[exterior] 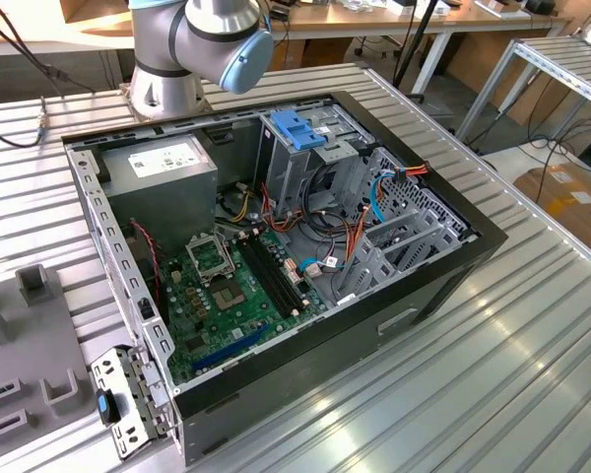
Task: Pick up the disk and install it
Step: 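Pick up the disk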
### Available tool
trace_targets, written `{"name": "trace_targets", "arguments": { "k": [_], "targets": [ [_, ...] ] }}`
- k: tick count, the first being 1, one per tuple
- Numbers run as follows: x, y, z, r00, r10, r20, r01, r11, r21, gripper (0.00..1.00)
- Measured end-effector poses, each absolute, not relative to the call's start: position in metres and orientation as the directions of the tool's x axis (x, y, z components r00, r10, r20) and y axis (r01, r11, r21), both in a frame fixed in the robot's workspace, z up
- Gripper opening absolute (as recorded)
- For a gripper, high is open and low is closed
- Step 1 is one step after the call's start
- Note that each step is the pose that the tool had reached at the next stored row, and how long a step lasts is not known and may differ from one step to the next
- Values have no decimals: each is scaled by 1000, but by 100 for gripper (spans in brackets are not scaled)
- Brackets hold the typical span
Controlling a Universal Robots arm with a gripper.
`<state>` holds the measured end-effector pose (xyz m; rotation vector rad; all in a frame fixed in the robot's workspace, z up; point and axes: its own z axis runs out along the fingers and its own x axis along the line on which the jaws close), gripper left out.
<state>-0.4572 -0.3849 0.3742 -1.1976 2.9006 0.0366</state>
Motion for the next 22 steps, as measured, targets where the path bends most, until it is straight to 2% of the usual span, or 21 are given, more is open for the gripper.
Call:
{"name": "trace_targets", "arguments": {
  "k": [12, 22],
  "targets": [
    [-456, -380, 370, -568, -823, -7, -823, 568, 16, 11],
    [-456, -380, 364, -364, -931, -5, -931, 364, 14, 11]
  ]
}}
